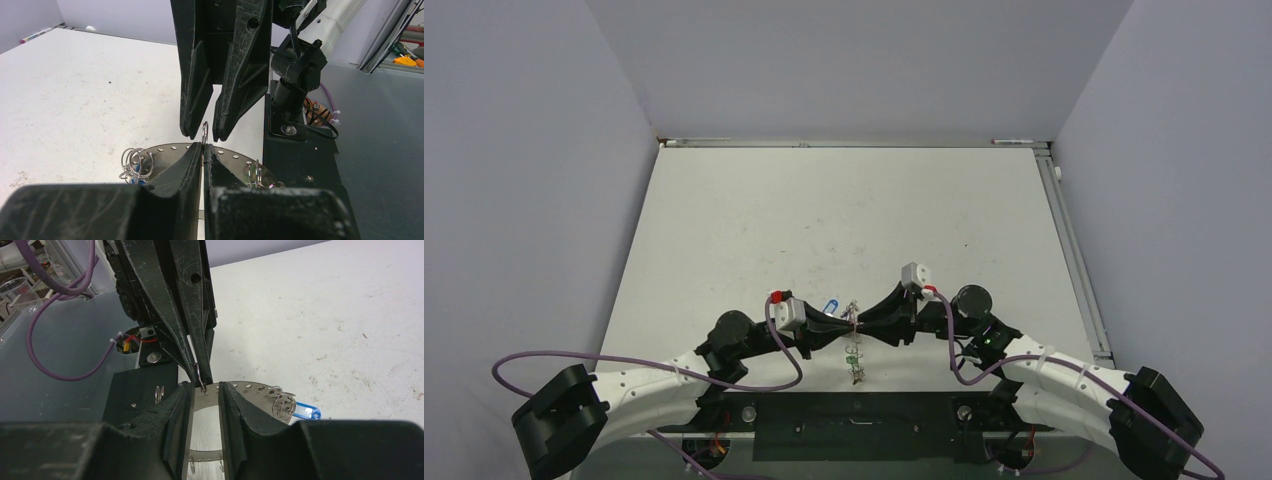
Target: Put the keys on the keyring
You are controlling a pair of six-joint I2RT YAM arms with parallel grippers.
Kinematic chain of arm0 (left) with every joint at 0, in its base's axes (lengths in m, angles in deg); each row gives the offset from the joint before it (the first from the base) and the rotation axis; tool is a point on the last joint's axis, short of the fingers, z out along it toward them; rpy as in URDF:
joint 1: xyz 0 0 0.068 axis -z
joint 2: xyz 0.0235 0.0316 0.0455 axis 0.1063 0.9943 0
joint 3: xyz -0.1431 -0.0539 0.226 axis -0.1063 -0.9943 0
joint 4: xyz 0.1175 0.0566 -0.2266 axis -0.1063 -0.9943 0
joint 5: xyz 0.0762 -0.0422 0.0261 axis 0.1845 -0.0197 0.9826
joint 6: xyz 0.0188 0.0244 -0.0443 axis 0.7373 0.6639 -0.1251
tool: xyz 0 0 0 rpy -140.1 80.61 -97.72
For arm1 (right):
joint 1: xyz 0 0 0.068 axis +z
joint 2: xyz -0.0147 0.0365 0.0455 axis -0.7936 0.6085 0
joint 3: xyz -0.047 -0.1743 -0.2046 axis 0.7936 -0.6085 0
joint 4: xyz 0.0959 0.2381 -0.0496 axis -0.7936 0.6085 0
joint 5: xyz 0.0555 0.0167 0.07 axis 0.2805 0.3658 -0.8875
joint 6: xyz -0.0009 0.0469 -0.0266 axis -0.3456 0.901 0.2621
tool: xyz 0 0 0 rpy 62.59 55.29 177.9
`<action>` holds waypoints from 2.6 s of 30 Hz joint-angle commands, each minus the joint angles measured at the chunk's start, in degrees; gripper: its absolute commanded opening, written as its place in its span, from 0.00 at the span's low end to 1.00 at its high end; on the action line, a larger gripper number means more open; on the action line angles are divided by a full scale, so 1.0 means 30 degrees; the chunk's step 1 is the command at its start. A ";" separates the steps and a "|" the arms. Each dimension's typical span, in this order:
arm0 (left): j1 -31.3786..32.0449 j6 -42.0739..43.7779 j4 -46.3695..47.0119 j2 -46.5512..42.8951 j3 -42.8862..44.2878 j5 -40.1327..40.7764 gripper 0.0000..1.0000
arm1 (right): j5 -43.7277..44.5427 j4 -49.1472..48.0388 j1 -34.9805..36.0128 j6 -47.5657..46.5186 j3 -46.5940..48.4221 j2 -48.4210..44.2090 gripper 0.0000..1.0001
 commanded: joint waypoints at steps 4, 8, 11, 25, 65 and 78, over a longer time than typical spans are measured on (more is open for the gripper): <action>0.0040 0.0147 0.1770 -0.0247 0.0242 -0.0225 0.00 | -0.0851 -0.1612 -0.0136 0.0014 0.1006 0.0539 0.23; 0.0062 0.0176 0.1739 -0.0140 0.0263 -0.0258 0.00 | -0.0953 -0.1671 -0.0137 0.0065 0.1093 0.0714 0.21; 0.0053 0.0177 0.1782 -0.0030 0.0297 -0.0288 0.00 | -0.1041 -0.1757 -0.0137 0.0077 0.1123 0.0846 0.20; 0.0056 0.0133 0.1969 -0.0108 0.0157 -0.0258 0.00 | -0.1337 -0.2022 -0.0137 0.0064 0.1152 0.1499 0.16; 0.0582 -0.5991 -1.3550 -0.6382 0.3411 1.4969 0.96 | 1.3582 0.4309 0.3049 -0.7035 0.2275 -0.3102 0.05; -0.1474 -1.2198 -2.0993 -0.5302 0.6550 1.5203 0.84 | 1.7924 0.4563 0.3024 -0.5989 0.1680 -0.4615 0.05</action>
